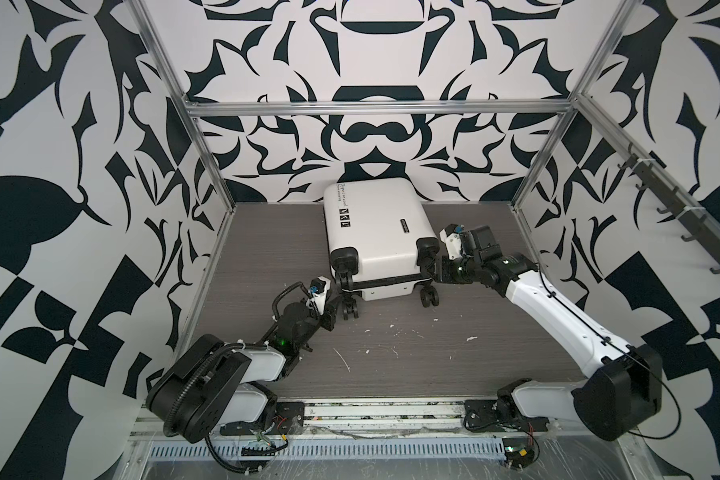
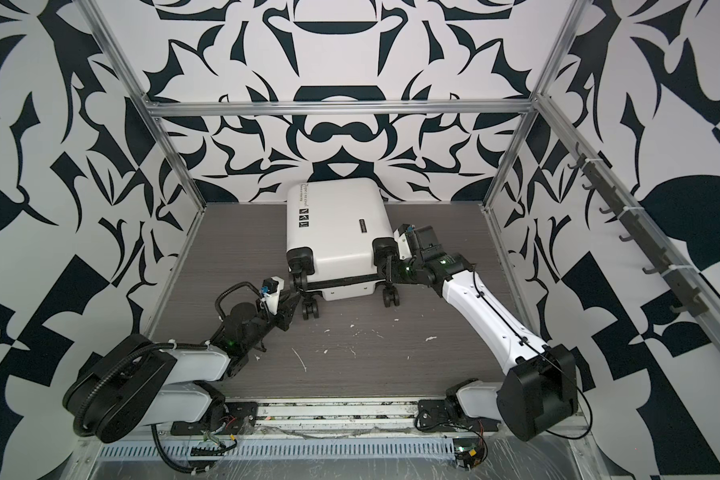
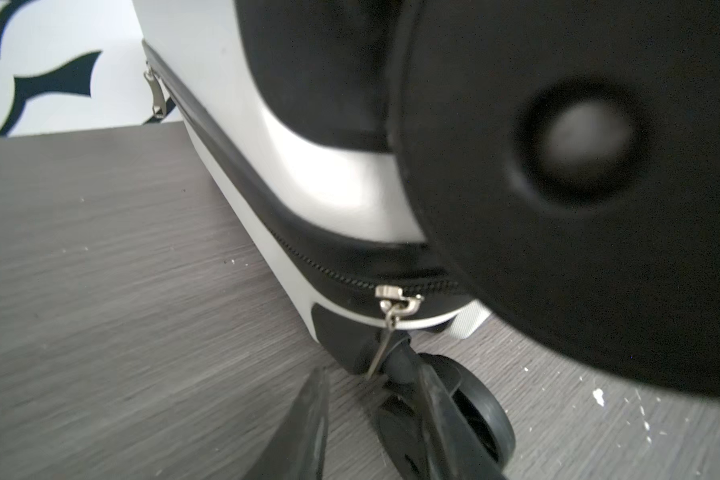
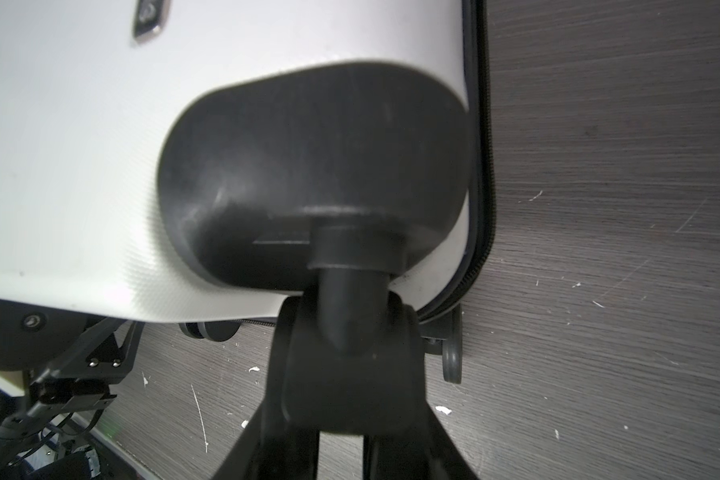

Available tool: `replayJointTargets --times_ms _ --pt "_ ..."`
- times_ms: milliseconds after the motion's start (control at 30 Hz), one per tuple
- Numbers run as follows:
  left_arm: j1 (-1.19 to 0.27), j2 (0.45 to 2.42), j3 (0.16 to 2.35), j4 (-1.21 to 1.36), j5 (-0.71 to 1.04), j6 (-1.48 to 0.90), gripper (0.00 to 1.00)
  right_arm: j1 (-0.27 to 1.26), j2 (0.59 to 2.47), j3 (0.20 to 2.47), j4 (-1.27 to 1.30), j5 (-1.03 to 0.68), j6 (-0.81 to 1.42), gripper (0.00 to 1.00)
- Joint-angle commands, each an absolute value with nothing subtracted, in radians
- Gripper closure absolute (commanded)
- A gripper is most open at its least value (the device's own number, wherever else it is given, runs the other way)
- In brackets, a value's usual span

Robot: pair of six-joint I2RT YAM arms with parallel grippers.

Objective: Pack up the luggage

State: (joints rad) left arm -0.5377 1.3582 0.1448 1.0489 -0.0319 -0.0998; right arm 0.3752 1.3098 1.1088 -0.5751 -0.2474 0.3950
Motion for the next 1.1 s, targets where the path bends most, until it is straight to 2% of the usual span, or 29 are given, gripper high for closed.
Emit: replayJointTargets --times_ms 0,233,433,700,1067 --pt "-0.534 1.400 0.177 1.140 -0.045 -0.083 0.65 0.386 1.286 1.114 -0.518 -0.285 0.385 0.78" --pt "-0.535 1.474 0.196 1.253 0.002 -0.072 0.65 0.382 1.269 1.109 -0.529 -0.272 0.372 0.77" --pt "-0.535 1.502 0.233 1.295 0.016 -0.042 0.64 0.381 1.268 1.119 -0.541 -0.261 0.366 0.66" --pt "-0.543 1.509 0.288 1.261 0.105 -0.032 0.65 0.375 1.272 1.132 -0.562 -0.243 0.352 0.63" --pt "-0.630 1.533 0.358 1.243 0.119 -0.035 0.64 0.323 1.287 1.164 -0.606 -0.224 0.293 0.50"
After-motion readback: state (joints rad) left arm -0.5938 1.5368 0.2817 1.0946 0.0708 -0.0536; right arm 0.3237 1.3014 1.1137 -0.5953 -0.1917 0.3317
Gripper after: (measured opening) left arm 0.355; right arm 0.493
